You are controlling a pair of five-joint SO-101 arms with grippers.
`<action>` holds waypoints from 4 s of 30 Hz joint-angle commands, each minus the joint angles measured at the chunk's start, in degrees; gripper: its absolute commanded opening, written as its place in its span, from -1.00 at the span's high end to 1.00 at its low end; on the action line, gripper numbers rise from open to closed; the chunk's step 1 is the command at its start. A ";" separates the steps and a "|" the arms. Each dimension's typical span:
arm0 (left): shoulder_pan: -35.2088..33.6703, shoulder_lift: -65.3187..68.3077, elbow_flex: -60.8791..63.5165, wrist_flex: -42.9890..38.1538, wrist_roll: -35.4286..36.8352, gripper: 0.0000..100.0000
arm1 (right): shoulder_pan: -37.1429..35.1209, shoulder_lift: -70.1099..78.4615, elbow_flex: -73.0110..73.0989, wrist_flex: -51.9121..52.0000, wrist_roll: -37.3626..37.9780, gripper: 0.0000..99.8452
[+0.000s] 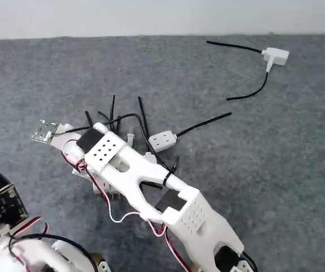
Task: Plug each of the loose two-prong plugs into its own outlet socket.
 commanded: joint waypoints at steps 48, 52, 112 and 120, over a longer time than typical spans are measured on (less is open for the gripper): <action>13.27 -0.62 2.95 -7.82 0.79 0.40 | 7.69 -10.68 -18.46 16.13 0.09 0.98; 17.14 -0.62 2.77 -8.53 0.88 0.40 | 7.87 -16.92 -22.95 25.89 0.18 0.98; 52.04 -0.53 8.66 -25.32 6.95 0.40 | 1.89 -43.12 -6.24 29.14 3.87 0.98; 51.60 -0.62 13.85 -27.69 6.77 0.40 | 1.89 -43.21 -6.24 29.14 3.78 0.98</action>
